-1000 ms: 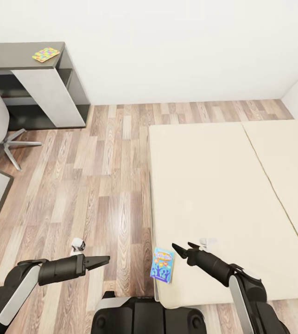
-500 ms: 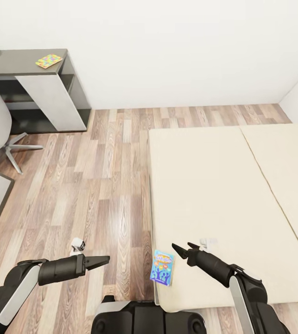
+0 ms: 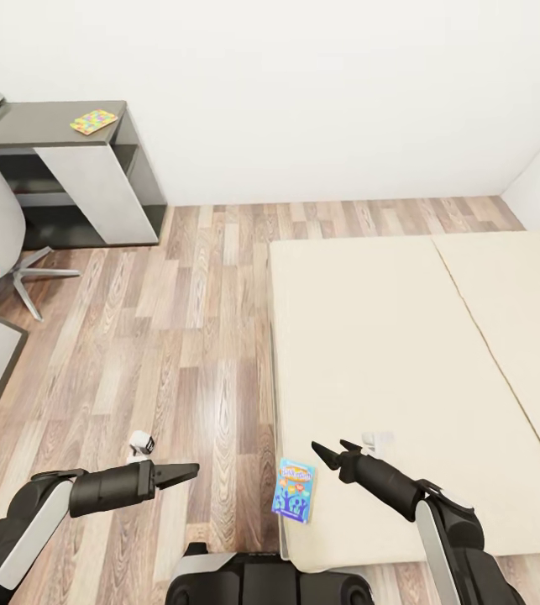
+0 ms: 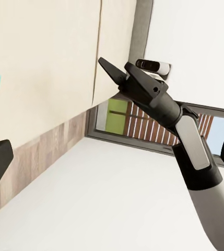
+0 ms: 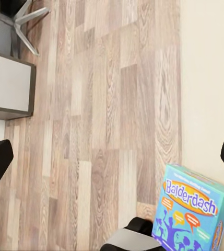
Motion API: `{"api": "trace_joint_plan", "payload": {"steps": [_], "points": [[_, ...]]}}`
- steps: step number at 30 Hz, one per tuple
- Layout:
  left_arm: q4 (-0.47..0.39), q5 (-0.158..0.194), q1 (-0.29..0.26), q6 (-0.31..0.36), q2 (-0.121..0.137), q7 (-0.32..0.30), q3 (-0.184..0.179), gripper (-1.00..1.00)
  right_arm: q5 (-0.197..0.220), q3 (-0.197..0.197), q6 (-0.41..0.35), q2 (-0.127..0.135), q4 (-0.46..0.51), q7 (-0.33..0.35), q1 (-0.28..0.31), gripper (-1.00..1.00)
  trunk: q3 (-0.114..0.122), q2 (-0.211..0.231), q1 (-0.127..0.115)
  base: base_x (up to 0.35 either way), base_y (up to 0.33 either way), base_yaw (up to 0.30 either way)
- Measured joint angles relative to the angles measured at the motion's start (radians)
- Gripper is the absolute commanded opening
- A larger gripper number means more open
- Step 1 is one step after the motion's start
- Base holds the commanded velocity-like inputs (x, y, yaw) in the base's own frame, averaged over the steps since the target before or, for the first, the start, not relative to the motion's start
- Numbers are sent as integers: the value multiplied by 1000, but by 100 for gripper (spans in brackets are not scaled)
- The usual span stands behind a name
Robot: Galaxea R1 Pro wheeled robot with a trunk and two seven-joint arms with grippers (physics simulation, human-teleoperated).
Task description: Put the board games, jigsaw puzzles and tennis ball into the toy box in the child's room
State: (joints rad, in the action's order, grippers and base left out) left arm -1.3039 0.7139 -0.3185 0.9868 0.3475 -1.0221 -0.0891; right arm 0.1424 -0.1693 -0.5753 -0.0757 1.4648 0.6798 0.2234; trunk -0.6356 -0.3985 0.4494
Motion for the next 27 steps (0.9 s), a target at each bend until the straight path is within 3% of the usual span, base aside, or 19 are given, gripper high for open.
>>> {"api": "trace_joint_plan", "payload": {"steps": [20, 27], "points": [[5, -3, 0, -3, 1, 6, 2, 100, 0, -1, 8, 0, -13, 2, 0, 100, 33, 0, 0, 0, 0, 0], [34, -40, -2, -4, 1, 9, 7, 100, 0, -2, 12, 2, -30, 0, 0, 100, 45, 0, 0, 0, 0, 0]]}}
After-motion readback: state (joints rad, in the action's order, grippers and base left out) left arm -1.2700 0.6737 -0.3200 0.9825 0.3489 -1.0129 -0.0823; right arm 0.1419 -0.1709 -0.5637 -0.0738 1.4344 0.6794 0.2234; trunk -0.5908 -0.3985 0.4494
